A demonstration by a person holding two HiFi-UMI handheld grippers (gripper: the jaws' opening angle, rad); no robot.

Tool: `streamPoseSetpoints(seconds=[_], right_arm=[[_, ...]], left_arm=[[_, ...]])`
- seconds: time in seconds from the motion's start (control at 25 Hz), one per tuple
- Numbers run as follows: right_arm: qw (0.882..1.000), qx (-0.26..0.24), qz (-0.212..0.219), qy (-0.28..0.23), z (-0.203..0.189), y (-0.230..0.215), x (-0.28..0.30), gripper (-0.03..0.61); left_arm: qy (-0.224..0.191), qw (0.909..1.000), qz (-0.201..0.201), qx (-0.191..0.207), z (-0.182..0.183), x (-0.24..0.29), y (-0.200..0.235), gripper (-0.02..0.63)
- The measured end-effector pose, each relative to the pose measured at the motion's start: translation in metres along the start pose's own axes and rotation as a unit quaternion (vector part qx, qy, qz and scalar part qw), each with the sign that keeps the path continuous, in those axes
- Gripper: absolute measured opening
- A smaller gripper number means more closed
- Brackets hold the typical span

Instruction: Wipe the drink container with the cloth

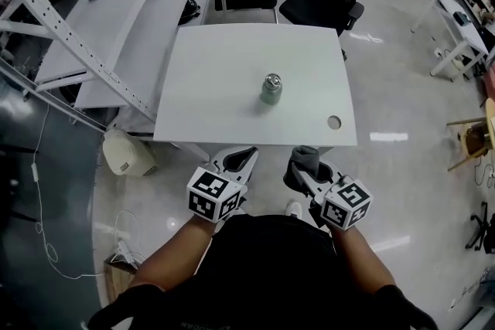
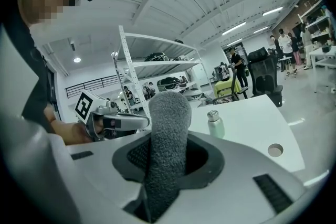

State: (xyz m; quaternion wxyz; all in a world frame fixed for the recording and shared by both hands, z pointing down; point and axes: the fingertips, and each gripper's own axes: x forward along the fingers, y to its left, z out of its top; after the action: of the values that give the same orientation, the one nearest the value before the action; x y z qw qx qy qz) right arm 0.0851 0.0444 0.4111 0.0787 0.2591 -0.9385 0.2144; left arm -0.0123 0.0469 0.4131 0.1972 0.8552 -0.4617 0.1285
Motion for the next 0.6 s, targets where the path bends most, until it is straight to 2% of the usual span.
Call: streamPoseSetpoints(seconds=[0.6], right_arm=[[1.0, 0.01, -0.004, -0.014, 0.0016, -0.0024, 0.0007, 0.115]], left_arm=[[0.006, 0.9996, -0.006, 0.027, 0.0096, 0.0027, -0.0051, 0.018]])
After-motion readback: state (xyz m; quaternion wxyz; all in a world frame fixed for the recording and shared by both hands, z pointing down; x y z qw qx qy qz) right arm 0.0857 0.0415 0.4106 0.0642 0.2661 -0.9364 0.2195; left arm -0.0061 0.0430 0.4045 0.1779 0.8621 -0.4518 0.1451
